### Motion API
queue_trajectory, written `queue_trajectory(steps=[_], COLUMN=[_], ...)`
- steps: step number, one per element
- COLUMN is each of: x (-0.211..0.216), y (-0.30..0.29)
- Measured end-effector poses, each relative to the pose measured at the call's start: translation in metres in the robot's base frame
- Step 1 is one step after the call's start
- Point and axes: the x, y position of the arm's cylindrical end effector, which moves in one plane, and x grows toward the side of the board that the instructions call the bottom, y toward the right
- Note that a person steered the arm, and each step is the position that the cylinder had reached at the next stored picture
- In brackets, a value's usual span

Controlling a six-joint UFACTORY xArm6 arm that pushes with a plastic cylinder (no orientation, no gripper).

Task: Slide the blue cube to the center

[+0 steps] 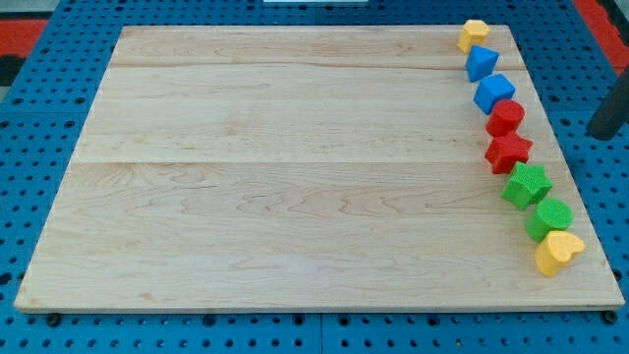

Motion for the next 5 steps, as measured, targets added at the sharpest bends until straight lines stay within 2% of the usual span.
queue_trajectory(steps=[2, 3, 4, 5], x=[-0.010, -0.049, -0.071, -0.071], y=[-0.012, -0.032, -0.035, -0.044])
